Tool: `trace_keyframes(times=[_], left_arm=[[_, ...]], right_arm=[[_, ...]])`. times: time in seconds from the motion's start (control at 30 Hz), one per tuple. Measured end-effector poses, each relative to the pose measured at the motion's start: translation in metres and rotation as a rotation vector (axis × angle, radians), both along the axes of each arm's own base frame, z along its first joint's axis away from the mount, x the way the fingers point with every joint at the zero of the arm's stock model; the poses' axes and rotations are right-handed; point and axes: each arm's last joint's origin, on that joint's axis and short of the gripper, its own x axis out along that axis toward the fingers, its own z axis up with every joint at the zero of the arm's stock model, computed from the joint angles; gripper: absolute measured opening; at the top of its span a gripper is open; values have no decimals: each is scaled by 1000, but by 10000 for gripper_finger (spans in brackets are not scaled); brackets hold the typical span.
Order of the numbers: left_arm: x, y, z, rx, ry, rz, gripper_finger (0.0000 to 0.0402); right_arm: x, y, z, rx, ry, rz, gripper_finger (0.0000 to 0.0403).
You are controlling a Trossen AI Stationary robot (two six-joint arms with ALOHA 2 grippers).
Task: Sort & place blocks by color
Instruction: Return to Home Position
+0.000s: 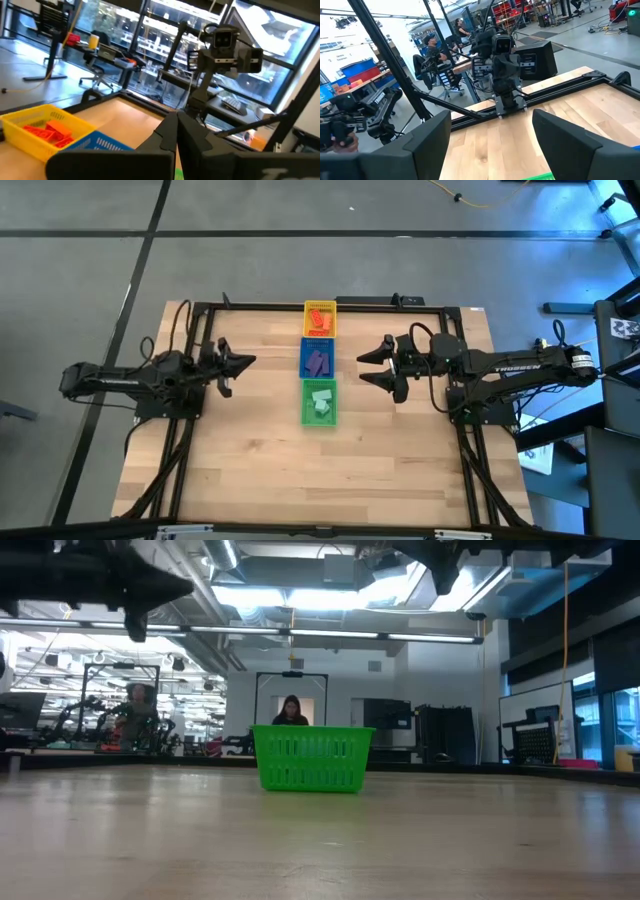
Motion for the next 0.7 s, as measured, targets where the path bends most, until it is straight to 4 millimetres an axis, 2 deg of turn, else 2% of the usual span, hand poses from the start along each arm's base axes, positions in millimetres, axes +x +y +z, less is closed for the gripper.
trace_keyframes(times=[0.27,0.43,0.5,0.6,0.7], left_arm=[[-9,0,-36,-74,-13,23,0],[-12,0,-41,-95,33,2,0],[-13,-1,-43,-71,55,-21,0],[-15,-2,-54,-51,179,-43,0],[-14,-2,-54,10,200,-61,0]], right_arm=[[0,0,0,1,0,0,282],[0,0,0,4,0,0,282],[0,0,0,4,0,0,282],[0,0,0,8,0,0,282],[0,0,0,52,2,1,282]])
